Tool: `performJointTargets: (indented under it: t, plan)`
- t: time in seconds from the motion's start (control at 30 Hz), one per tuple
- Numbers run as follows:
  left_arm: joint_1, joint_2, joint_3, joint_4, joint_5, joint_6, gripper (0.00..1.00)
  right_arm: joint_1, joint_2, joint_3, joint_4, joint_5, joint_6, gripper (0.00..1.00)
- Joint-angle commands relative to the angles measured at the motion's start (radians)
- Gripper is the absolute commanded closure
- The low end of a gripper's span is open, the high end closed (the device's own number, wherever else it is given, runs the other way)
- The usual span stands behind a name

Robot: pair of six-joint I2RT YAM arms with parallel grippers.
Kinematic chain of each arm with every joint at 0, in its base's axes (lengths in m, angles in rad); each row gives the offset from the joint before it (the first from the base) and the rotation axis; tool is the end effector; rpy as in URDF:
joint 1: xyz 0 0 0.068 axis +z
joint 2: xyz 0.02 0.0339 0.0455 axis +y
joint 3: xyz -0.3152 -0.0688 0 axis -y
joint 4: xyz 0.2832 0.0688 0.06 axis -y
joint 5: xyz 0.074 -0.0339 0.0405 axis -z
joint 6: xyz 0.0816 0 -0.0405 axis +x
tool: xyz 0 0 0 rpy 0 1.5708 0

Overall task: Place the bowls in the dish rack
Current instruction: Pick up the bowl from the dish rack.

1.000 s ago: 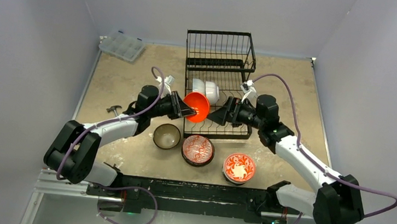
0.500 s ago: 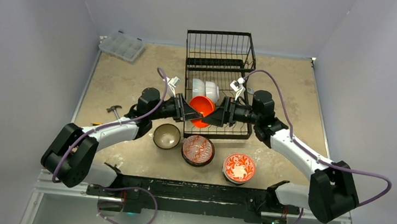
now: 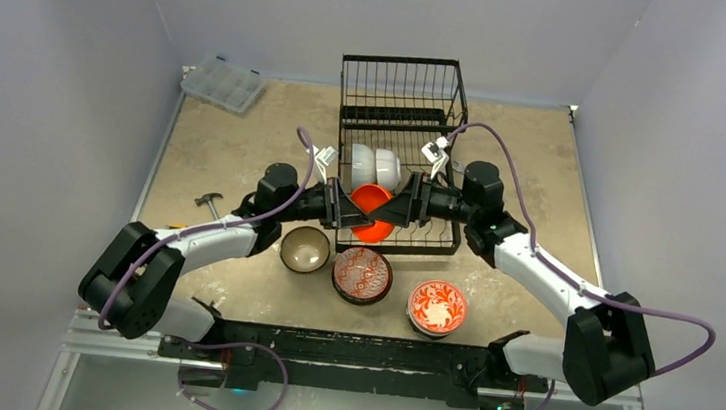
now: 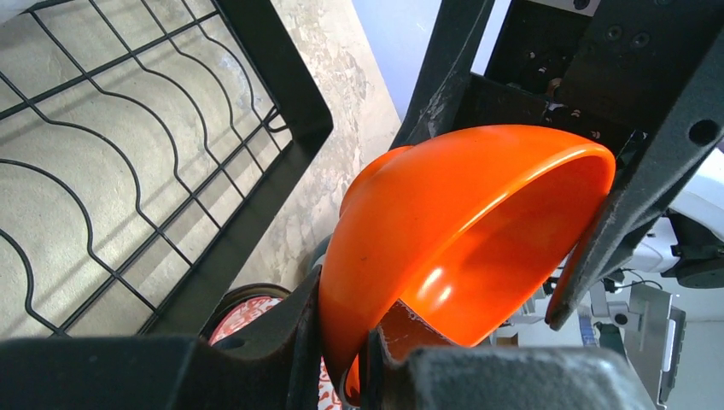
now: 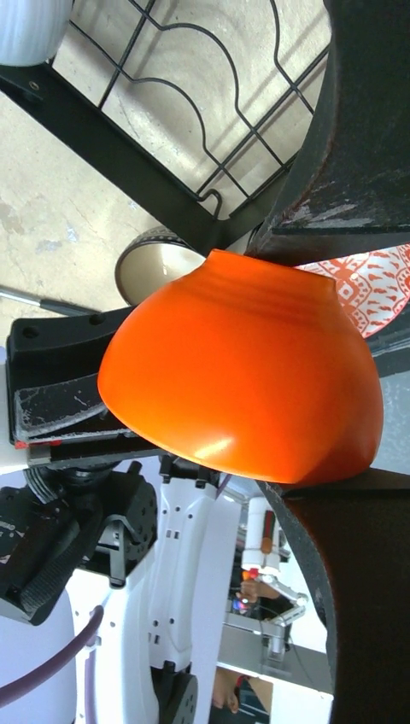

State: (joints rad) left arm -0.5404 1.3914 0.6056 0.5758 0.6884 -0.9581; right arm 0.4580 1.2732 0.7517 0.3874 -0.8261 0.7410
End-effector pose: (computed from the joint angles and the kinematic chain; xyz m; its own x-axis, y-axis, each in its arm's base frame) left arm 0.2652 -0.2196 0.2372 -0.8637 -0.2186 -0.4541 0.3886 0.2847 -0.8763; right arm 0.2705 0.2002 0.3085 -0.7320 0.1492 -0.6648 -0.6224 0.2507 0.7415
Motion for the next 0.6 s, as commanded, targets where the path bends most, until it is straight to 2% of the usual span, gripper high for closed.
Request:
performJointTargets:
  t: [0.0, 0.07, 0.1, 0.2, 0.3, 0.4, 0.47, 0.57]
  plan:
    - [-0.008, 0.002, -0.002, 0.071, 0.028, 0.019, 1.0, -0.002, -0.025, 0.017, 0.069, -0.002, 0.005, 0.32]
    - [-0.007, -0.002, -0.009, 0.072, 0.02, 0.019, 1.0, -0.002, -0.041, 0.005, 0.082, 0.01, 0.008, 0.47]
    - [-0.008, -0.004, -0.014, 0.069, 0.012, 0.018, 1.0, -0.002, -0.049, 0.001, 0.085, 0.013, 0.008, 0.58]
    - [-0.007, -0.011, -0.027, 0.055, -0.017, 0.015, 1.0, -0.002, -0.064, -0.008, 0.084, 0.02, 0.011, 0.99]
    - [-0.007, -0.024, -0.035, 0.037, -0.054, 0.012, 1.0, -0.002, -0.075, -0.013, 0.051, 0.055, 0.0, 1.0]
    - [-0.007, -0.065, -0.061, 0.039, -0.113, -0.017, 0.86, -0.002, -0.065, 0.0, -0.035, 0.071, -0.024, 1.0]
    - [-0.004, -0.095, -0.081, 0.042, -0.149, -0.03, 0.68, -0.002, -0.066, 0.009, -0.073, 0.099, -0.035, 1.0]
    - [-0.002, -0.132, -0.098, 0.034, -0.179, -0.032, 0.46, -0.002, -0.075, 0.012, -0.121, 0.147, -0.041, 1.0]
